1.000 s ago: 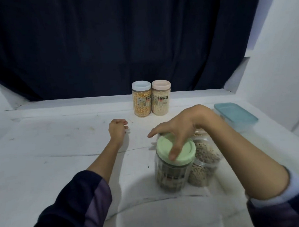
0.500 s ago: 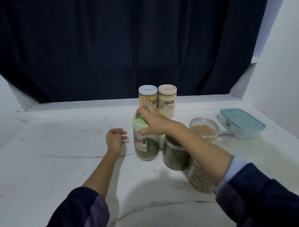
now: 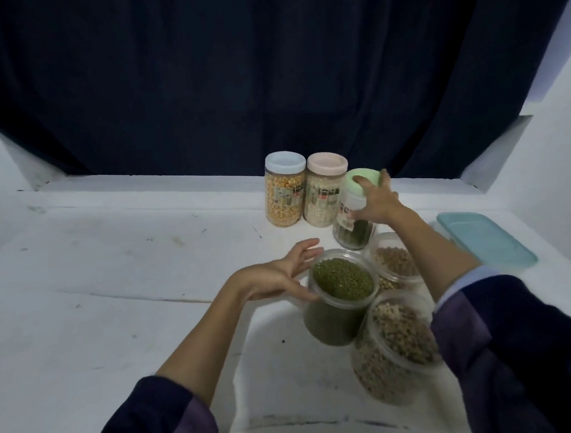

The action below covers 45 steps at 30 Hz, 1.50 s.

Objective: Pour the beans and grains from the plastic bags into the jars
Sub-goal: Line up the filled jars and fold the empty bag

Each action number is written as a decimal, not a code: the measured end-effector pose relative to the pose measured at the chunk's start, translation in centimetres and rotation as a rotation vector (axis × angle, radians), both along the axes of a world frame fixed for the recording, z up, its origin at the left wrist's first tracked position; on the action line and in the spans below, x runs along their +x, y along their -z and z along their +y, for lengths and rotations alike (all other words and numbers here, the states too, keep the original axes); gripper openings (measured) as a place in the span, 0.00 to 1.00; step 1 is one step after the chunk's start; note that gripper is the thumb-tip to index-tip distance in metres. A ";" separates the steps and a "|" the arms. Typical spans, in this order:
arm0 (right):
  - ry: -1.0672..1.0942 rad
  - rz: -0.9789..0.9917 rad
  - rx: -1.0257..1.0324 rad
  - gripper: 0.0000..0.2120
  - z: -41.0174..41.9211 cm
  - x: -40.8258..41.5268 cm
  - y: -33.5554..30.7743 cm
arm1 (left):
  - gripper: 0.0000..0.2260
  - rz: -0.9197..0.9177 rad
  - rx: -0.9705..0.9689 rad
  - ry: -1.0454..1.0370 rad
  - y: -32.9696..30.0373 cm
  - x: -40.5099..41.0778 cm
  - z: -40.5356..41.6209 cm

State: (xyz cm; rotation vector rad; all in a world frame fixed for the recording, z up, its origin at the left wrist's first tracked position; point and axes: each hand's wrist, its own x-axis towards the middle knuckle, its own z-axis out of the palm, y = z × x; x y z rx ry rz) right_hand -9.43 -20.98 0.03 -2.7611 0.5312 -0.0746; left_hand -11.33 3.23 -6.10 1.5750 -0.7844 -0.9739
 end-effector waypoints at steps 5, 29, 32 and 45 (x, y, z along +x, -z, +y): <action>0.002 -0.132 -0.037 0.33 -2.2 2.3 0.9 | 0.43 -0.142 0.031 -0.061 0.5 -0.6 -2.7; -0.049 -0.119 -0.243 0.29 -6.0 7.9 0.5 | 0.41 -0.518 0.083 -0.357 2.9 9.9 -16.7; -0.067 -0.102 -0.251 0.29 -6.0 7.7 0.0 | 0.45 -0.477 0.097 -0.369 2.1 9.4 -18.0; -0.065 -0.436 0.255 0.33 -8.2 2.7 0.4 | 0.50 -0.289 0.158 -0.464 0.5 7.3 -15.6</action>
